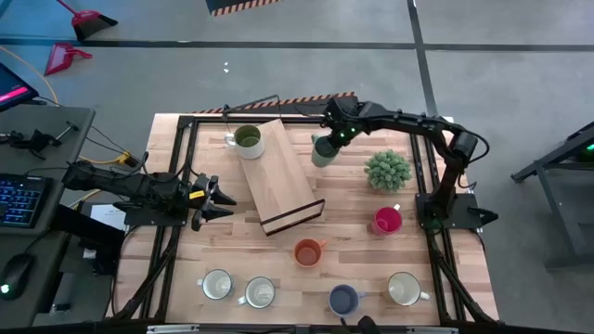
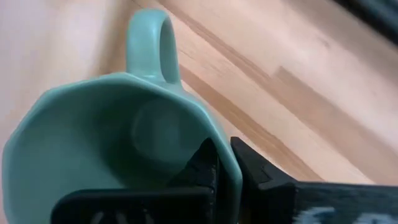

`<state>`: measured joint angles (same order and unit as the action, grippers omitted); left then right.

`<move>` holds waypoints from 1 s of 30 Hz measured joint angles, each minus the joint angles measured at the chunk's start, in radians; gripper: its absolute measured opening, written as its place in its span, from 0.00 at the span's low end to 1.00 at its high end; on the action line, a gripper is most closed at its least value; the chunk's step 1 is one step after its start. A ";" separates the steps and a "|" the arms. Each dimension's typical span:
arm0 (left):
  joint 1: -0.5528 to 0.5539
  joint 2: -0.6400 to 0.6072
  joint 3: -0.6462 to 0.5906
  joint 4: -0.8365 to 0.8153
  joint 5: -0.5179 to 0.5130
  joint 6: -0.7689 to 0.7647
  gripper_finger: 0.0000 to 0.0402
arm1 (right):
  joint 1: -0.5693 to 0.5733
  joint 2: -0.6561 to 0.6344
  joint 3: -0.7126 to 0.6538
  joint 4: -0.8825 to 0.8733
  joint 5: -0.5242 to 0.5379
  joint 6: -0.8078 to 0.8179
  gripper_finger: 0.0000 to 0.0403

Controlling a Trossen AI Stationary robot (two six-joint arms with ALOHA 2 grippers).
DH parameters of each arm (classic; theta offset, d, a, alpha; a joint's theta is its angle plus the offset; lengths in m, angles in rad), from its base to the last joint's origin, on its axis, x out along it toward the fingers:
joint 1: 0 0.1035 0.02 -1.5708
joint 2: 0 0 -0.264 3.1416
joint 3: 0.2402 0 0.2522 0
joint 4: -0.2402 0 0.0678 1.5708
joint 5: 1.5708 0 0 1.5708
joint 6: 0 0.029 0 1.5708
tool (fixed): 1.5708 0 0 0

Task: Place coffee mugs
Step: Put the green mug on the shelf

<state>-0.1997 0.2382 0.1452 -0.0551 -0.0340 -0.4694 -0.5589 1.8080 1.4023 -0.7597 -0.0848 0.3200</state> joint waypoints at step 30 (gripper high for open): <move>0.000 0.000 0.000 -0.044 0.094 -0.009 0.41 | 0.394 0.171 0.504 -0.168 0.056 -0.083 0.00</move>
<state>-0.2001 0.2382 0.1452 -0.0995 0.0602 -0.4786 -0.1648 1.9786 1.9063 -0.9281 -0.0288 0.2369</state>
